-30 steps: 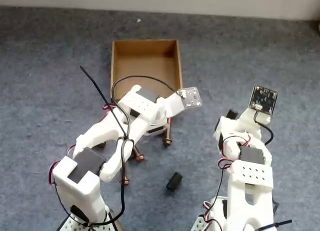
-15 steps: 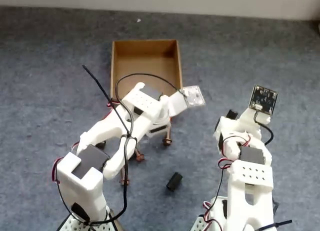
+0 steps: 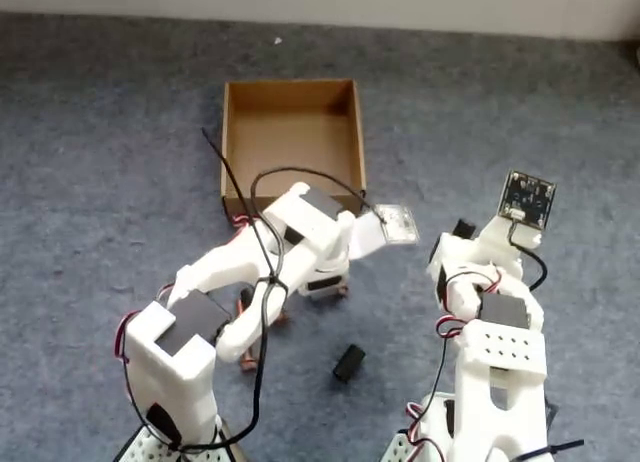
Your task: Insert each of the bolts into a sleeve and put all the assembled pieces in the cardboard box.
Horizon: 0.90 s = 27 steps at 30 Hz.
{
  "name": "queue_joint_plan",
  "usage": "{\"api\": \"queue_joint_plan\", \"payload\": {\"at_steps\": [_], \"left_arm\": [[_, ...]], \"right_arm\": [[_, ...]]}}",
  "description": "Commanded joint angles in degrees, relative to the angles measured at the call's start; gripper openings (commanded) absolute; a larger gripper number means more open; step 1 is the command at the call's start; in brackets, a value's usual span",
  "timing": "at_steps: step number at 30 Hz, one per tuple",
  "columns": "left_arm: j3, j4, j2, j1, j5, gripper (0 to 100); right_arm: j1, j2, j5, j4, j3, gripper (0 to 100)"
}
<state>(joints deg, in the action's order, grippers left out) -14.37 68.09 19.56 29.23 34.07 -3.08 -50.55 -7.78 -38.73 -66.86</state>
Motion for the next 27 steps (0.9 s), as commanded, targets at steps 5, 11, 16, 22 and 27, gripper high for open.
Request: {"api": "queue_joint_plan", "payload": {"at_steps": [5,11,16,22,27], "left_arm": [[-0.5,0.6,-1.5,0.1,-0.7,1],[-5.1,0.2,-13.2,-2.2,-5.3,1],[-10.7,0.0,-27.0,-4.4,-11.2,1],[-16.0,-3.0,-40.9,-7.6,-20.8,1],[-19.6,-2.7,-52.9,-9.2,-22.2,1]], "right_arm": [[-0.4,-1.7,-0.3,1.0,0.5,0.5],[-0.1,-2.3,-0.2,0.4,0.5,0.5],[1.6,-2.3,-0.2,-5.6,1.2,0.5],[9.1,-2.4,-0.6,-6.5,1.2,0.6],[13.5,-2.4,-0.6,-6.5,1.0,0.6]]}}
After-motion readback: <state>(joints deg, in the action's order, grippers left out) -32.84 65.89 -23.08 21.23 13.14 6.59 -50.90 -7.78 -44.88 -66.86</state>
